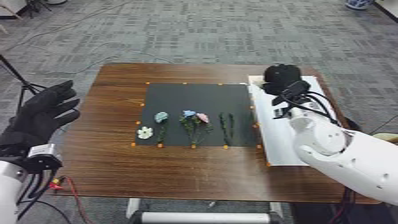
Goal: Arrange flowers
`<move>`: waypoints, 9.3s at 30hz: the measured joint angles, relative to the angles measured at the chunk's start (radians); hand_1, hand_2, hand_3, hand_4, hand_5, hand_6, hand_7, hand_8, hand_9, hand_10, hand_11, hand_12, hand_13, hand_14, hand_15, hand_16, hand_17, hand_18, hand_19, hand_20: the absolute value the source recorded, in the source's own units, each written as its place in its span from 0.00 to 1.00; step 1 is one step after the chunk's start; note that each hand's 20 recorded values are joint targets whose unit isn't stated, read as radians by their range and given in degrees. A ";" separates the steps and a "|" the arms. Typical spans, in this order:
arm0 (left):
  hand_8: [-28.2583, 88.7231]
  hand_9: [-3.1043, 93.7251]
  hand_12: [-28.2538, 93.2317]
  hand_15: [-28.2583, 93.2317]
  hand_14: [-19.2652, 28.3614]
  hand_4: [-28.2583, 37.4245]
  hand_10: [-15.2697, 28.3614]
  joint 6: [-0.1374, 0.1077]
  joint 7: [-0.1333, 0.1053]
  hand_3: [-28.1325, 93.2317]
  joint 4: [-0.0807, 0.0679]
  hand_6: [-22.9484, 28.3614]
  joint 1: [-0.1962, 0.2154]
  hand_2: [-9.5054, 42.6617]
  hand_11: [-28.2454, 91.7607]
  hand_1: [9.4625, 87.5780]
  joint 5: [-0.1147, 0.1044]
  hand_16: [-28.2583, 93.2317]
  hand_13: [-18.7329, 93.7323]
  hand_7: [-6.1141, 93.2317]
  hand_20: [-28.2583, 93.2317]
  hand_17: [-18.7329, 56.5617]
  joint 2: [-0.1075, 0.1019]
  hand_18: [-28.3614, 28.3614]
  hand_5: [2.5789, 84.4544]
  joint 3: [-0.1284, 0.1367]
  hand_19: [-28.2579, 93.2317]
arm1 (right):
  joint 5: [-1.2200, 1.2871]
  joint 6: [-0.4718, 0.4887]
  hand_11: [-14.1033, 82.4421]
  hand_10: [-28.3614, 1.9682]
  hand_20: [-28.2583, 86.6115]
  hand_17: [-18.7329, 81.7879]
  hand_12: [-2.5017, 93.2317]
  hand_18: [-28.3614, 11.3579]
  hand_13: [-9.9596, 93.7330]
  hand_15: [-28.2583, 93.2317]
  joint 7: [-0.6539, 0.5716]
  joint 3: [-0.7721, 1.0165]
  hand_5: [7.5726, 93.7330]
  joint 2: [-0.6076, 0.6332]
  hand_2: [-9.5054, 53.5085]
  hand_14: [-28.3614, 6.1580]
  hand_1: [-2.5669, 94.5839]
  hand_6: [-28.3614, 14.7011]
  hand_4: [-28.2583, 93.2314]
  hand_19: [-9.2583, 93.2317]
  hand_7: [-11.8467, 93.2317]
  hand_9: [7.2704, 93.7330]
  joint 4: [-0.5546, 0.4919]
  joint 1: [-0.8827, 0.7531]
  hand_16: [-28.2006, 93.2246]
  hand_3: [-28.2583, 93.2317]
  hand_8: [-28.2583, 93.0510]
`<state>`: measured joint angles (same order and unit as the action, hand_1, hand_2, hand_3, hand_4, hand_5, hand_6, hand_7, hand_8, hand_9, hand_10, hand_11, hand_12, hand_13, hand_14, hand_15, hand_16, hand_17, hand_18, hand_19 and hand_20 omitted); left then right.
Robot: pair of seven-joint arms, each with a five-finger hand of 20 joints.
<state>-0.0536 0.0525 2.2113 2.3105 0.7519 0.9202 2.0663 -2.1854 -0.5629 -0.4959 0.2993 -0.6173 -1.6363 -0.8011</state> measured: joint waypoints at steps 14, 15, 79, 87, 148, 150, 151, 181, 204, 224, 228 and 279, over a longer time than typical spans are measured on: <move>0.15 0.21 0.39 0.59 0.67 0.00 0.57 0.002 0.001 0.80 -0.001 0.48 -0.008 0.15 0.42 0.19 0.000 0.19 0.22 0.29 0.33 0.10 -0.003 0.84 0.24 -0.003 0.56 | 0.003 0.066 0.28 0.83 0.70 0.60 0.51 0.20 0.86 0.94 0.067 -0.145 0.85 -0.147 0.00 0.68 0.58 0.73 0.00 0.96 0.42 0.96 0.037 0.068 0.54 0.88 0.22; 0.15 0.21 0.39 0.59 0.67 0.00 0.57 0.002 0.001 0.80 -0.001 0.48 -0.008 0.15 0.42 0.19 0.000 0.19 0.22 0.29 0.33 0.10 -0.003 0.84 0.24 -0.003 0.56 | 0.006 0.073 0.28 0.84 0.70 0.60 0.52 0.20 0.86 0.94 0.068 -0.150 0.85 -0.148 0.00 0.68 0.58 0.73 0.00 0.96 0.42 0.96 0.037 0.070 0.54 0.88 0.22; 0.15 0.21 0.39 0.60 0.67 0.00 0.57 0.004 0.002 0.80 -0.002 0.48 -0.019 0.15 0.42 0.19 0.000 0.19 0.22 0.29 0.33 0.10 -0.001 0.84 0.24 0.002 0.56 | -0.065 0.099 0.40 0.67 0.72 0.55 0.25 0.18 0.81 0.95 -0.085 -0.294 0.66 -0.230 0.00 0.64 0.48 0.71 0.00 0.95 0.35 0.74 0.169 0.167 0.54 0.66 0.11; 0.15 0.21 0.39 0.60 0.67 0.00 0.57 0.004 0.002 0.80 -0.001 0.48 -0.011 0.15 0.42 0.18 0.000 0.19 0.22 0.29 0.33 0.10 0.000 0.84 0.24 0.008 0.56 | -0.066 0.095 0.45 0.63 0.72 0.54 0.30 0.19 0.79 0.95 -0.097 -0.229 0.62 -0.179 0.03 0.64 0.54 0.68 0.03 0.94 0.36 0.68 0.097 0.142 0.54 0.45 0.12; 0.15 0.21 0.39 0.59 0.66 0.00 0.57 0.005 0.000 0.80 0.001 0.49 -0.004 0.15 0.42 0.19 0.002 0.19 0.21 0.29 0.34 0.10 0.007 0.83 0.24 0.013 0.56 | 0.071 0.106 0.35 0.86 0.70 0.60 0.55 0.24 0.85 0.94 0.109 0.222 0.78 -0.005 0.00 0.74 0.57 0.72 0.00 0.96 0.56 0.93 0.019 -0.159 0.53 0.89 0.21; 0.15 0.21 0.39 0.59 0.66 0.00 0.57 0.005 0.000 0.80 0.001 0.49 -0.004 0.15 0.42 0.19 0.002 0.19 0.21 0.29 0.34 0.10 0.008 0.83 0.24 0.013 0.56 | 0.041 0.105 0.35 0.86 0.70 0.60 0.55 0.24 0.85 0.94 0.116 0.255 0.78 -0.003 0.00 0.74 0.56 0.72 0.00 0.96 0.56 0.93 -0.018 -0.196 0.54 0.89 0.21; 0.15 0.21 0.39 0.59 0.66 0.00 0.57 0.006 0.000 0.80 0.001 0.49 -0.005 0.15 0.42 0.19 0.002 0.19 0.21 0.29 0.34 0.10 0.008 0.83 0.24 0.013 0.56 | 0.029 0.105 0.35 0.86 0.70 0.60 0.55 0.24 0.85 0.94 0.120 0.268 0.78 -0.004 0.00 0.74 0.56 0.71 0.00 0.96 0.56 0.93 -0.032 -0.213 0.54 0.89 0.21; 0.15 0.20 0.39 0.60 0.67 0.00 0.57 0.012 0.000 0.80 0.004 0.48 -0.018 0.15 0.42 0.19 0.001 0.19 0.21 0.29 0.34 0.10 0.010 0.83 0.24 0.009 0.56 | -0.050 0.104 0.40 0.81 0.72 0.57 0.46 0.23 0.82 0.95 0.149 0.188 0.67 -0.067 0.00 0.70 0.47 0.72 0.00 0.94 0.53 0.82 -0.067 -0.326 0.55 0.80 0.23; 0.15 0.21 0.39 0.59 0.66 0.00 0.57 0.012 0.000 0.80 0.004 0.48 -0.019 0.15 0.42 0.19 0.001 0.19 0.21 0.29 0.34 0.10 0.011 0.83 0.24 0.009 0.56 | -0.044 0.219 0.46 0.69 0.72 0.55 0.28 0.21 0.80 0.95 0.163 0.273 0.61 -0.072 0.00 0.66 0.35 0.72 0.00 0.94 0.43 0.73 -0.067 -0.371 0.54 0.88 0.10; 0.15 0.21 0.39 0.60 0.67 0.00 0.57 0.012 -0.040 0.80 0.050 0.49 0.030 0.14 0.43 0.19 0.019 0.19 0.23 0.29 0.34 0.11 0.066 0.84 0.25 0.007 0.56 | 0.505 0.259 0.30 0.57 0.57 0.33 0.26 0.22 0.38 0.59 0.554 0.966 0.36 -0.106 0.06 0.49 0.26 0.62 0.04 0.62 0.27 0.39 -0.241 -0.822 0.38 0.99 0.14; 0.15 0.21 0.39 0.60 0.67 0.00 0.57 0.002 -0.080 0.80 0.056 0.48 0.029 0.13 0.43 0.20 0.031 0.18 0.23 0.30 0.33 0.11 0.089 0.84 0.25 -0.053 0.56 | 0.648 0.524 0.20 0.60 0.46 0.26 0.24 0.22 0.30 0.40 0.704 1.145 0.30 -0.220 0.08 0.53 0.22 0.62 0.05 0.45 0.21 0.31 -0.256 -0.989 0.41 0.98 0.16; 0.16 0.15 0.40 0.48 0.67 0.00 0.52 -0.053 -0.140 0.72 0.077 0.44 0.026 0.07 0.33 0.21 0.133 0.18 0.18 0.26 0.30 0.06 0.093 0.83 0.16 -0.158 0.51 | 1.295 0.580 0.12 0.58 0.27 0.03 0.24 0.23 0.21 0.17 0.773 1.240 0.19 -0.514 0.12 0.54 0.15 0.58 0.03 0.45 0.16 0.18 -0.361 -1.215 0.51 0.91 0.18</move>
<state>-0.1061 -0.0871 2.2882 2.3366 0.8847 1.0129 1.9081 -0.8906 0.0173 0.2773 1.5389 -1.1310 -1.9969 -2.0164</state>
